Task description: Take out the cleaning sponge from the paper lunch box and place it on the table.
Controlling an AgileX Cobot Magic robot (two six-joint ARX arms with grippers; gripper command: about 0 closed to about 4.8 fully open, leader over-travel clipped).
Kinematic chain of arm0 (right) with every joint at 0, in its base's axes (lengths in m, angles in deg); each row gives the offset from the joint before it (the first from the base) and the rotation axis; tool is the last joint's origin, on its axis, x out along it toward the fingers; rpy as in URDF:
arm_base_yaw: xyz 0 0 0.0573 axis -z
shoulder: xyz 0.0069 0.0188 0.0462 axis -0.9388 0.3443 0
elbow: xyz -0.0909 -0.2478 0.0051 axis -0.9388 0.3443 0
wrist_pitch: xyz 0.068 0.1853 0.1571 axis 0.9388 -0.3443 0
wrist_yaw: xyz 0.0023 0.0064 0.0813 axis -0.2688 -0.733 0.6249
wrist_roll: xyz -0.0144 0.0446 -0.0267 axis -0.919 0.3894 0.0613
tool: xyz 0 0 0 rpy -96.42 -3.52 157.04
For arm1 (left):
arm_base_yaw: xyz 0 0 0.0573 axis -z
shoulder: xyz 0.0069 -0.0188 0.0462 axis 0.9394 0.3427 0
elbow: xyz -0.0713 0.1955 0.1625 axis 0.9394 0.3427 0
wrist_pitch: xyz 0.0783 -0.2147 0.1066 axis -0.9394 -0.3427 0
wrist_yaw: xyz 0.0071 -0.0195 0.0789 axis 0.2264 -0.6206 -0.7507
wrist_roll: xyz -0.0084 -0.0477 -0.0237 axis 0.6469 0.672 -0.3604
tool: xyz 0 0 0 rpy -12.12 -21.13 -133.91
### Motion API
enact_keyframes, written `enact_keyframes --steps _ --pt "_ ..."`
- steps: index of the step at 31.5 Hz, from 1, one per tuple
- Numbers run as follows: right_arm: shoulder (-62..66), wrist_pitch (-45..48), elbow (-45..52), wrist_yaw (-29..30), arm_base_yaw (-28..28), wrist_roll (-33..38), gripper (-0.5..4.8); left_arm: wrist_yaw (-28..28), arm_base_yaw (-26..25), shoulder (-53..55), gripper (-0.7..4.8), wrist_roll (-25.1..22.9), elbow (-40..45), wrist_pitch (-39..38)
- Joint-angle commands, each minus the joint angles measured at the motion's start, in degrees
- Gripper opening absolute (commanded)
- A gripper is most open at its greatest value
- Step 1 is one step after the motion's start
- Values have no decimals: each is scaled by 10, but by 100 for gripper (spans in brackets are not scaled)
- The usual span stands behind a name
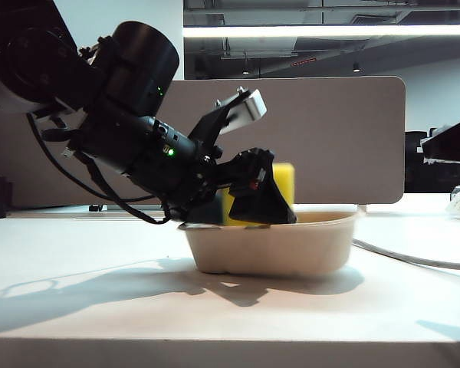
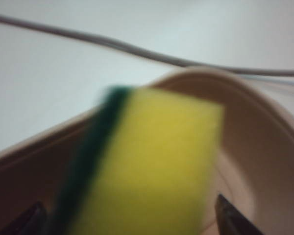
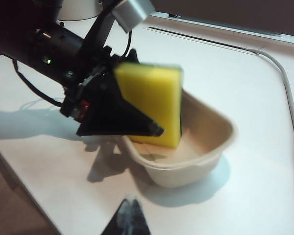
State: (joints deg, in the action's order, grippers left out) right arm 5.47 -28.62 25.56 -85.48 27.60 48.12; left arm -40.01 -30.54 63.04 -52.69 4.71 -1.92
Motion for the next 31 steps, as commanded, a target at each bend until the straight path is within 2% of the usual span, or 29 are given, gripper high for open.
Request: enact_keyframes --steps 1,2,3,4,9,14,18,21,27,29,30,31 --pt "0 8 -1 0 0 0 -5 0 1 -3 268 1 -4 -19" --pt "0 7 -1 1 0 0 -5 -5 1 -3 168 0 -4 -18" --pt "0 8 -1 0 -1 0 -5 -10 1 -3 38 1 -4 -12" --pt "0 8 -1 0 -1 0 -5 -16 1 -3 -14 1 -4 -6" --pt "0 7 -1 0 0 0 -5 -2 1 -9 -6 1 -4 33" --pt "0 7 -1 0 0 0 -5 3 1 -33 -6 30 -4 79" --pt "0 7 -1 0 0 0 -5 -9 1 -66 -6 31 -4 83" --pt "0 7 -1 0 0 0 -5 -92 0 -108 -6 30 -4 33" --pt "0 7 -1 0 0 0 -5 -393 0 -192 7 10 -4 -150" --pt "0 7 -1 0 0 0 -5 -423 0 -210 109 9 -4 -190" --pt "0 7 -1 0 0 0 -5 -418 0 -219 183 6 -4 -210" --pt "0 7 -1 0 0 0 -5 -407 0 -224 224 -1 -4 -222"
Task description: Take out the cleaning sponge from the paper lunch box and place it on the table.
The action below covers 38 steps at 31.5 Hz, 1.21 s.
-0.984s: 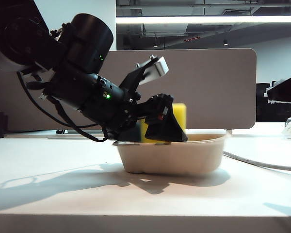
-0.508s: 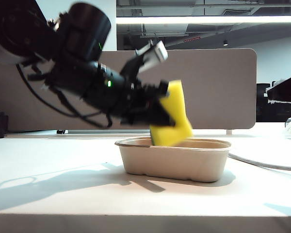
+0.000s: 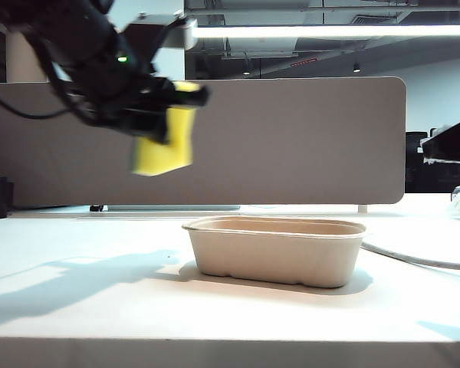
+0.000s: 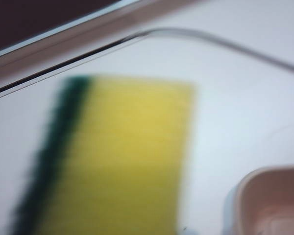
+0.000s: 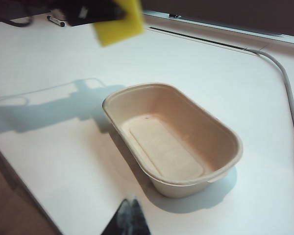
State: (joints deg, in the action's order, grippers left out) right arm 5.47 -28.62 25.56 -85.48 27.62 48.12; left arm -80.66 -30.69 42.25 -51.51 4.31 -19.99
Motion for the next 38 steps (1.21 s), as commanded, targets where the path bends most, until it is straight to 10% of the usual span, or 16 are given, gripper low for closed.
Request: enact_keyframes --steps 1,4,16,20,23,25,28,33,38 --pt "0 7 -1 0 -1 0 -5 7 1 -19 261 -14 0 -50" --pt "0 7 -1 0 -1 0 -5 8 2 -21 479 -13 0 -67" --pt "0 7 -1 0 -1 0 -5 -239 2 -31 479 -28 0 -156" --pt "0 7 -1 0 -1 0 -5 -244 3 -57 479 -56 0 -183" --pt "0 7 -1 0 -1 0 -5 -210 10 -87 236 -73 0 -198" --pt "0 7 -1 0 -1 0 -5 -187 21 -111 222 -104 0 -225" --pt "0 7 -1 0 -1 0 -5 -192 44 -152 -2 -97 0 -270" --pt "0 7 -1 0 -1 0 -5 -174 104 -260 -5 -12 0 -350" --pt "0 7 -1 0 -1 0 -5 7 177 -385 -5 -11 1 -355"
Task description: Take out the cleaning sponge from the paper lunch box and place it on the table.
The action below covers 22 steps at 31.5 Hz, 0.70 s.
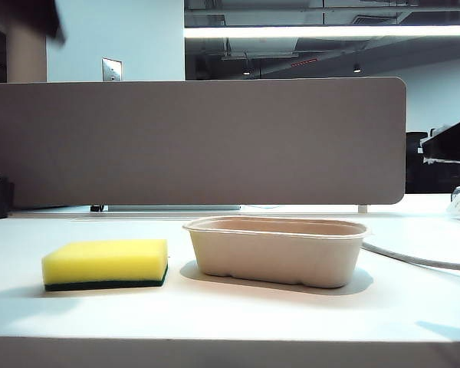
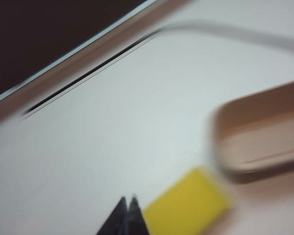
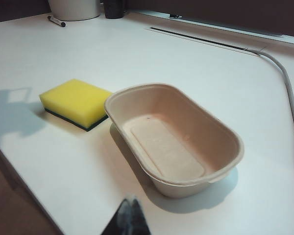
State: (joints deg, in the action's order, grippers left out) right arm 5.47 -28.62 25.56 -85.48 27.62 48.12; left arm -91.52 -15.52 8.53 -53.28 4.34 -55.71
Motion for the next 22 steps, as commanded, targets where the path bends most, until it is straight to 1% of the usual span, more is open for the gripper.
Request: enact_keyframes --steps 1,3,6,11,22 --pt "0 7 -1 0 -1 0 -5 150 31 -63 -5 7 0 2" --pt "0 7 -1 0 0 0 -5 218 34 -89 -5 2 0 2" --pt "0 7 -1 0 -1 0 -5 281 34 -116 -3 6 0 0" --pt "0 7 -1 0 -1 0 -5 286 34 -135 -3 7 0 -1" --pt "0 7 -1 0 -1 0 -5 282 33 -136 -3 5 0 -8"
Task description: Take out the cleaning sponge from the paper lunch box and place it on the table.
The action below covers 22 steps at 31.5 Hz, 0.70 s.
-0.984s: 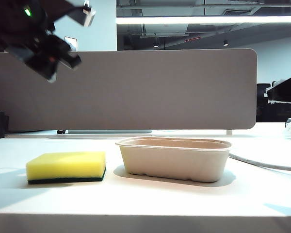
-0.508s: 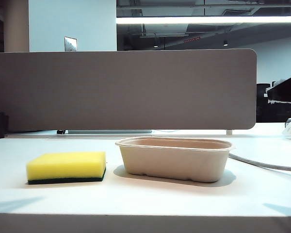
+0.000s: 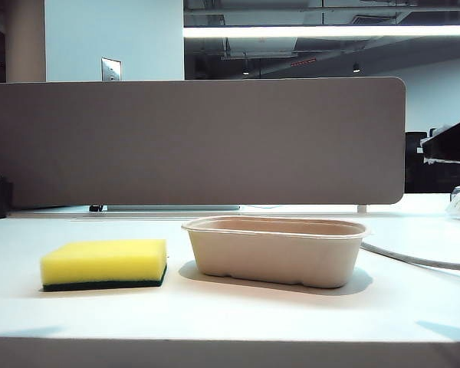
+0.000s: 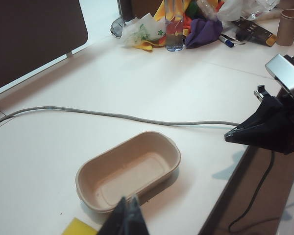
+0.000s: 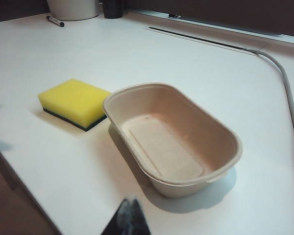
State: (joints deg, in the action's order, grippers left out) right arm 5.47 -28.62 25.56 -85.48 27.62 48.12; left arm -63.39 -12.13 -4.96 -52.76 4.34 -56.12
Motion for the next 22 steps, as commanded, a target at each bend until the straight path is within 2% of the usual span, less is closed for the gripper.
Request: enact_keyframes --steps 1,4,7,8,11,14,18,22 --pt "0 7 -1 0 -1 0 -5 0 0 -1 -3 0 0 -7" --pt "0 7 -1 0 -1 0 -5 1 -8 -1 -3 2 1 -14" --pt "0 7 -1 0 -1 0 -5 39 -71 -1 -3 11 12 -16" --pt "0 7 -1 0 -1 0 -5 63 -101 -1 -3 16 17 -12" --pt "0 7 -1 0 -1 0 -5 168 -243 -9 -3 21 44 14" --pt "-1 7 -1 0 -1 0 -5 241 -369 -29 -3 24 83 63" --pt "-2 6 -1 0 0 0 -5 259 -508 -92 -3 59 146 133" --pt "-2 6 -1 0 -1 0 -5 247 -588 -163 -3 58 193 167"
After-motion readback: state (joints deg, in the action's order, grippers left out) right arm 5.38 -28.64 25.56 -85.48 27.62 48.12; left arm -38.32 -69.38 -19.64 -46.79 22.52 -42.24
